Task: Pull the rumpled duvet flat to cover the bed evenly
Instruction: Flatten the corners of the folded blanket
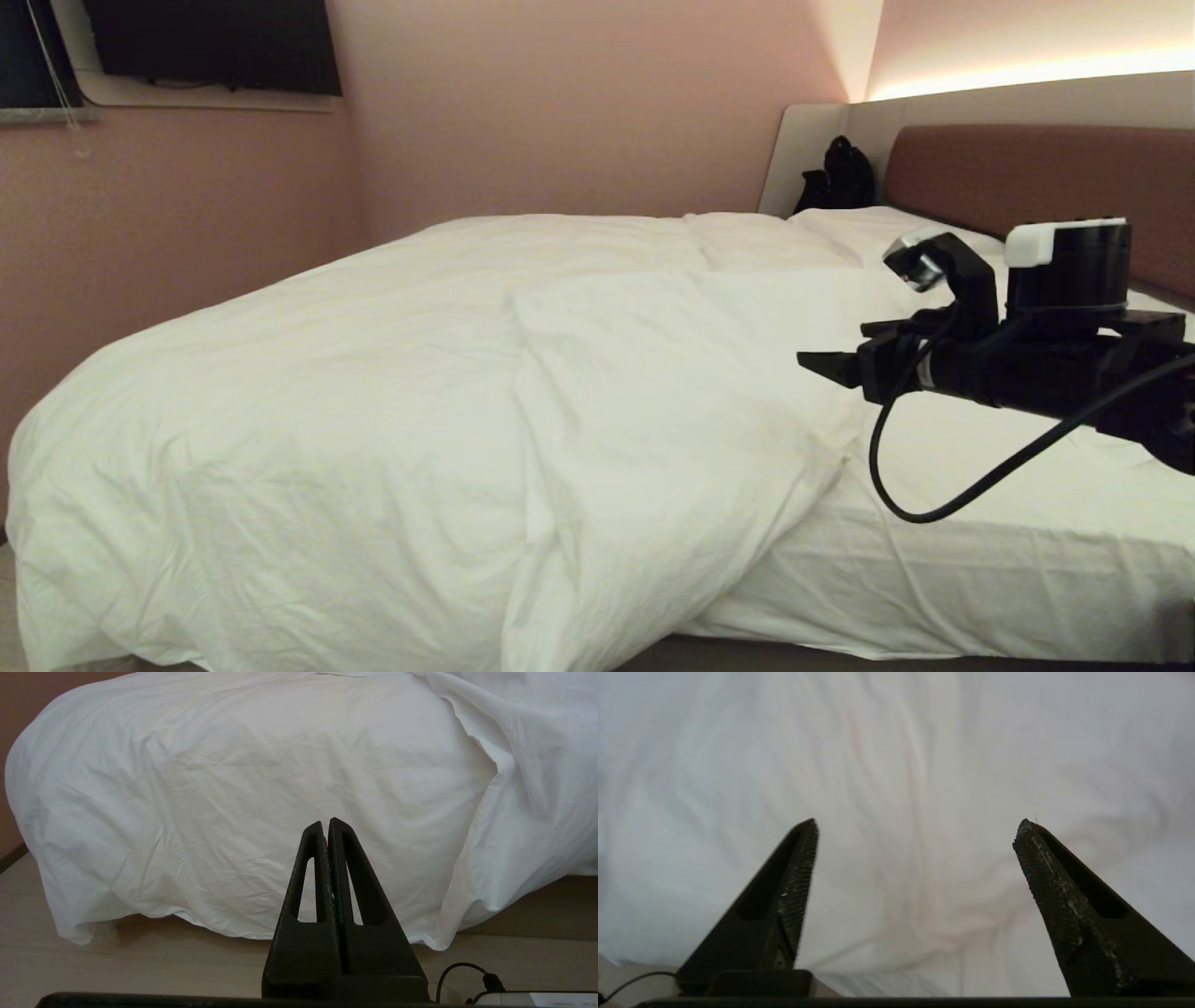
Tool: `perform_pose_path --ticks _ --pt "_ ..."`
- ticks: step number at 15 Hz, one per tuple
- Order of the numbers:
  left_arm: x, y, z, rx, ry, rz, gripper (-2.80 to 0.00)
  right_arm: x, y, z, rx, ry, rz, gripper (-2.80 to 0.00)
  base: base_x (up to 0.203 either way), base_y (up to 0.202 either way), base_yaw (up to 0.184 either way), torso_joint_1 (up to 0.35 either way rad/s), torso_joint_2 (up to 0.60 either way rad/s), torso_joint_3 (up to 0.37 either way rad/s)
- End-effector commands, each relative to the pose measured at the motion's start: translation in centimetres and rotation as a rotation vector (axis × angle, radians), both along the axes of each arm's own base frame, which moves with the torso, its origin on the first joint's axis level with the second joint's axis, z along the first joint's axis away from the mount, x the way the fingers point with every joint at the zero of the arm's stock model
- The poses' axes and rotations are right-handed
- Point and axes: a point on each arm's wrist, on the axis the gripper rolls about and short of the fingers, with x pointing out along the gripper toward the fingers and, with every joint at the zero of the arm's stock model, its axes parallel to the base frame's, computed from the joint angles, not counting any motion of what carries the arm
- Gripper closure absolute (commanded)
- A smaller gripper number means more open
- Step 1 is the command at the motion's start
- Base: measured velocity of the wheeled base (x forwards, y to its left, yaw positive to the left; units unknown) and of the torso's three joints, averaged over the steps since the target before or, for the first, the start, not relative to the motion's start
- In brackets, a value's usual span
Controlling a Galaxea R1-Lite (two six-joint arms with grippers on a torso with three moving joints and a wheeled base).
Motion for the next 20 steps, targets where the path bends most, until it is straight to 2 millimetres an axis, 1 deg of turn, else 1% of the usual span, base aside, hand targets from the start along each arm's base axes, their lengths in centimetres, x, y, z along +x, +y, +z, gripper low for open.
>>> perform_pose_path --ticks 1,2,5,8,10,11,12,14,15,17,18,19,20 --pt "0.0 0.0 0.0 0.000 0.000 0.000 0.00 1.6 1.8 0.3 0.004 -0.010 0.040 -2.80 0.000 0.000 0.000 0.000 0.00 0.000" --pt "0.0 0.0 0.0 0.000 0.000 0.000 0.00 2.7 2.5 -0.2 0.005 -0.005 0.049 -2.80 0.000 0.000 0.000 0.000 0.00 0.000" --pt "0.0 0.0 0.0 0.000 0.000 0.000 0.00 7.4 4.6 -3.2 -0.009 0.036 0.044 -2.80 0.000 0.000 0.000 0.000 0.00 0.000" --pt "0.0 0.0 0.0 0.000 0.000 0.000 0.00 11.8 6.1 -7.1 -0.016 0.082 0.000 -2.80 0.000 0.000 0.000 0.000 0.00 0.000" --pt "0.0 0.0 0.0 0.000 0.000 0.000 0.00 14.0 6.8 -9.1 -0.005 0.099 -0.027 -2.80 0.000 0.000 0.000 0.000 0.00 0.000" --pt "0.0 0.0 0.0 0.000 0.000 0.000 0.00 14.6 6.9 -9.7 -0.005 0.104 -0.041 -2.80 0.000 0.000 0.000 0.000 0.00 0.000" --pt "0.0 0.0 0.0 0.000 0.000 0.000 0.00 14.8 6.9 -9.8 -0.006 0.109 -0.050 -2.80 0.000 0.000 0.000 0.000 0.00 0.000" --pt "0.0 0.0 0.0 0.000 0.000 0.000 0.00 15.7 7.2 -12.2 -0.028 0.156 -0.066 -2.80 0.000 0.000 0.000 0.000 0.00 0.000" --pt "0.0 0.0 0.0 0.000 0.002 0.000 0.00 16.2 7.3 -13.8 -0.043 0.187 -0.075 -2.80 0.000 0.000 0.000 0.000 0.00 0.000" --pt "0.0 0.0 0.0 0.000 0.002 0.000 0.00 16.3 7.4 -14.4 -0.050 0.197 -0.081 -2.80 0.000 0.000 0.000 0.000 0.00 0.000" --pt "0.0 0.0 0.0 0.000 0.000 0.000 0.00 16.5 7.4 -16.0 -0.062 0.230 -0.081 -2.80 0.000 0.000 0.000 0.000 0.00 0.000" --pt "0.0 0.0 0.0 0.000 0.001 0.000 0.00 16.7 7.5 -18.3 -0.080 0.277 -0.082 -2.80 0.000 0.000 0.000 0.000 0.00 0.000" --pt "0.0 0.0 0.0 0.000 0.000 0.000 0.00 16.9 7.5 -19.6 -0.090 0.301 -0.084 -2.80 0.000 0.000 0.000 0.000 0.00 0.000"
